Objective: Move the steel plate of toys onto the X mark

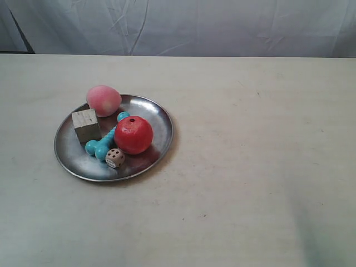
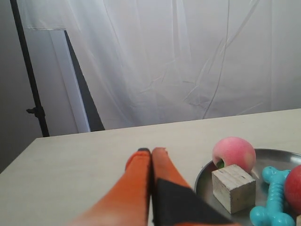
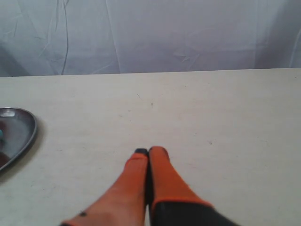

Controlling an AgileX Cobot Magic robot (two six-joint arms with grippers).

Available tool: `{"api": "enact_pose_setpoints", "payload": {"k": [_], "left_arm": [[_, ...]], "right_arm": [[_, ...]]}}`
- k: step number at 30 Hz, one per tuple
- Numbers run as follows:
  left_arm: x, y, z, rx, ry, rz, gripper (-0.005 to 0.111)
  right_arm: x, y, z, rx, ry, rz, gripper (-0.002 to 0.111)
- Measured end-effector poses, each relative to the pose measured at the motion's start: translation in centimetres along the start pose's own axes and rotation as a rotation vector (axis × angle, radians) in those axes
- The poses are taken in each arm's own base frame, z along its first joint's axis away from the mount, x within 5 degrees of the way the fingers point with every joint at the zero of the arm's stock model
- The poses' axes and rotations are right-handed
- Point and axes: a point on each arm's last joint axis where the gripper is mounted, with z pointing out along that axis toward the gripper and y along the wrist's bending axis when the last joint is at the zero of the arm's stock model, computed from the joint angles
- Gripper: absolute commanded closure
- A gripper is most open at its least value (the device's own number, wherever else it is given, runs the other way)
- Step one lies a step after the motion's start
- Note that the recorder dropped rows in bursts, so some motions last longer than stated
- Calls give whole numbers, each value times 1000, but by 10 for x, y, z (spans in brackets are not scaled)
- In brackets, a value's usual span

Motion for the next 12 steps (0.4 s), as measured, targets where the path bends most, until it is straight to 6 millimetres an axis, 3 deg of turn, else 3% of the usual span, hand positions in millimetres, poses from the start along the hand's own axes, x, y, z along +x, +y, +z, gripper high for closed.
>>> {"api": "enact_pose_setpoints", "payload": {"k": [12], "left_arm": [[0,0,0,2,-5,-20,106]], "right_arm": [[0,0,0,0,0,0,108]]}}
